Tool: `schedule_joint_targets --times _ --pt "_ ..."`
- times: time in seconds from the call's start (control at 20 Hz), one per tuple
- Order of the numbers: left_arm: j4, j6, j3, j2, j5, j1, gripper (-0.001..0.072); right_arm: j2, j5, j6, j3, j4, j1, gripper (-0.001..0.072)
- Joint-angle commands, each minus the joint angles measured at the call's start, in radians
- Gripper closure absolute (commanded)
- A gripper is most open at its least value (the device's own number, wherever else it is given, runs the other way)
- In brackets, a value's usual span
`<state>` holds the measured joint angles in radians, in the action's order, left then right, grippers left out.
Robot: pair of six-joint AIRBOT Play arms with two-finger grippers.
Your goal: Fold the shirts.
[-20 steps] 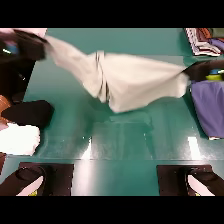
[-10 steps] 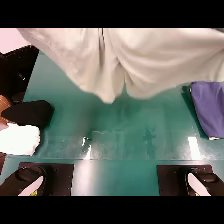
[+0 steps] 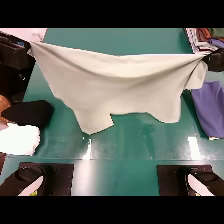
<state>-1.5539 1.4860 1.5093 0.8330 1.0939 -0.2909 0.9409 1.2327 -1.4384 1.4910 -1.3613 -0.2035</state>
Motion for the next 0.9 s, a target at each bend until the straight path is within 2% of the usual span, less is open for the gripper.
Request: schedule_joint_targets --times 0.0,0.3,0.45,0.65,0.85 --pt "-0.003 0.0 0.13 -0.001 0.046 0.001 0.0683 -0.008 0.029 0.0 0.096 -0.004 -0.014 0.07" --pt "0.041 0.008 0.526 -0.001 0.17 0.001 0.0683 -0.14 0.045 0.0 0.262 -0.006 -0.013 0.07" --pt "0.051 0.05 0.608 -0.001 0.172 0.001 0.0683 -0.165 0.109 0.0 0.312 -0.005 0.039 0.07" --pt "0.035 0.051 0.529 0.015 0.153 0.001 0.0683 -0.134 0.207 -0.001 0.323 0.005 0.166 0.07" --pt "-0.087 0.051 0.317 0.147 0.147 0.001 0.0683 0.053 0.335 -0.039 0.321 0.006 0.153 0.07"
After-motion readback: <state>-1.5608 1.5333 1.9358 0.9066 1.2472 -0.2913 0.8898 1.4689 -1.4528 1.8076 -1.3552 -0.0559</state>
